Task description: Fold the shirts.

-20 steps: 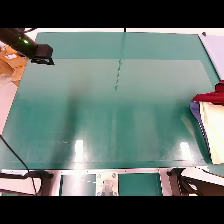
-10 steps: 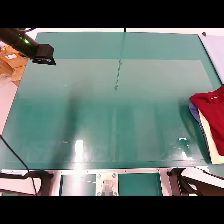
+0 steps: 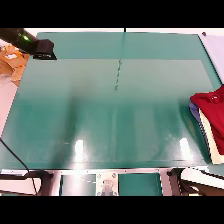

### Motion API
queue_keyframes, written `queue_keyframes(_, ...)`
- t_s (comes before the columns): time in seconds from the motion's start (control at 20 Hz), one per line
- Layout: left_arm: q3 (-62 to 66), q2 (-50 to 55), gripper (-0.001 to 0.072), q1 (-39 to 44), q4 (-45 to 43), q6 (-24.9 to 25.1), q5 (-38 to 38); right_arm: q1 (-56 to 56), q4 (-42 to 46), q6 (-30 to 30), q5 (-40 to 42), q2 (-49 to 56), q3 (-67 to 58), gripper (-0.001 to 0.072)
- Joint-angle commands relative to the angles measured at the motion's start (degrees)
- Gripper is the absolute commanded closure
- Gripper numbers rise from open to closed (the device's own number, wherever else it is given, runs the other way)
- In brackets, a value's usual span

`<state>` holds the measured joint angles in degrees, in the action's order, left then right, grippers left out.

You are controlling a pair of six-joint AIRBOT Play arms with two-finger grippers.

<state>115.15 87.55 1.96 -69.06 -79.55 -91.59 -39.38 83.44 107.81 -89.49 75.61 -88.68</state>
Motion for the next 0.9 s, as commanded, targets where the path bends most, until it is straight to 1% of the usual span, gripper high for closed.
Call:
queue_keyframes(0.0,-1.0,-2.2,0.0688,0.0,0.1,-2.3,0.3,11.1,-6.3,-0.6,3.8,0.1,-2.7,0.0693)
queue_keyframes(0.1,-5.7,-5.0,0.0688,0.1,0.3,-3.7,0.0,18.6,-6.3,-2.6,4.5,-1.5,0.0,0.0693)
queue_keyframes(0.2,-14.5,-9.6,0.0688,1.3,0.3,-4.3,0.7,25.2,-6.3,-3.6,6.5,-5.1,5.8,0.0693)
queue_keyframes(0.3,-25.8,-15.3,0.0688,3.8,0.3,-4.7,4.0,32.1,-6.3,-5.0,10.1,-10.4,15.0,0.0693)
queue_keyframes(0.45,-42.4,-23.9,0.0688,7.6,0.4,-7.6,9.9,40.3,-6.4,-5.0,14.4,-17.7,29.2,0.0693)
queue_keyframes(0.55,-49.9,-27.8,0.0688,10.0,0.5,-9.1,11.9,44.9,-6.4,-5.0,17.2,-20.8,36.3,0.0693)
queue_keyframes(0.7,-54.7,-29.6,0.0687,11.9,0.6,-8.7,13.6,49.6,-6.4,-5.0,19.6,-22.1,40.7,0.0692)
queue_keyframes(0.85,-55.2,-29.6,0.0687,11.9,0.3,-9.0,12.5,51.5,-6.4,-5.0,19.5,-22.1,41.1,0.0692)
